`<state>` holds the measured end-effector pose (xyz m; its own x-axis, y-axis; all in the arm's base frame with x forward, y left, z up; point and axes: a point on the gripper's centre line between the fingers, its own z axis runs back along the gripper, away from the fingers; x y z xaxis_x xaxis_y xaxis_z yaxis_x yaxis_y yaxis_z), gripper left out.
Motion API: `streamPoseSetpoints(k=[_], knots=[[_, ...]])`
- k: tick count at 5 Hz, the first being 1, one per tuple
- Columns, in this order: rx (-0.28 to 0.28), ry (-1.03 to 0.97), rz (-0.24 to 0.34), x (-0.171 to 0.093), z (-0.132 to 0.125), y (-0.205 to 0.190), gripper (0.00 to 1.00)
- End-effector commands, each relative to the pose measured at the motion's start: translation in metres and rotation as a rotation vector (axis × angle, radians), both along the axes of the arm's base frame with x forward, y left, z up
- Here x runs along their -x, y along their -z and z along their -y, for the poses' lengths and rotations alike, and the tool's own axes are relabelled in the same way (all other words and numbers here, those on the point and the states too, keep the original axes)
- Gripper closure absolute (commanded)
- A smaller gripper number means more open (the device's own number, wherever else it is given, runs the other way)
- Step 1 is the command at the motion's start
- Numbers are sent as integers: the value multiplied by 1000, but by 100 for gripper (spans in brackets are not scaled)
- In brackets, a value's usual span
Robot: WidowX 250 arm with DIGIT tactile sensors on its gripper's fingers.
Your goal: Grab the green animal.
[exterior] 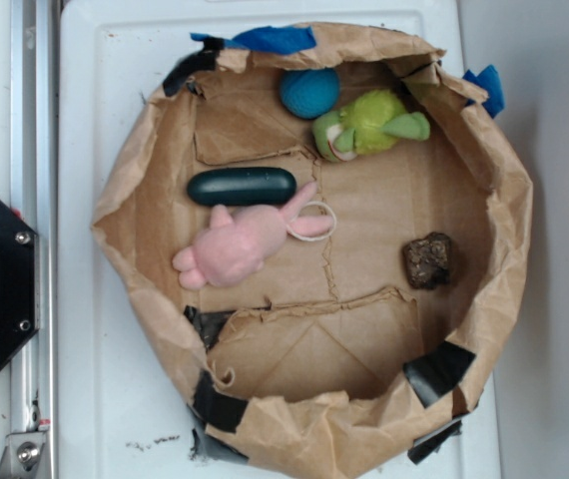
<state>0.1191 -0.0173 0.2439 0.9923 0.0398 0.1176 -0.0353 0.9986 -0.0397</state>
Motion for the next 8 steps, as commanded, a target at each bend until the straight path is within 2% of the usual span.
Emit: streamPoseSetpoints(k=[1,4,5,6,7,8], knots=[[0,0,0,0,0,0,0],[-34,-23,28,-94,-47,40,0],[-7,27,4,-122,-42,57,0],[-42,39,42,-142,-40,79,0],[-43,16,80,-154,-47,101,0],[-56,-7,110,-170,-64,123,0]])
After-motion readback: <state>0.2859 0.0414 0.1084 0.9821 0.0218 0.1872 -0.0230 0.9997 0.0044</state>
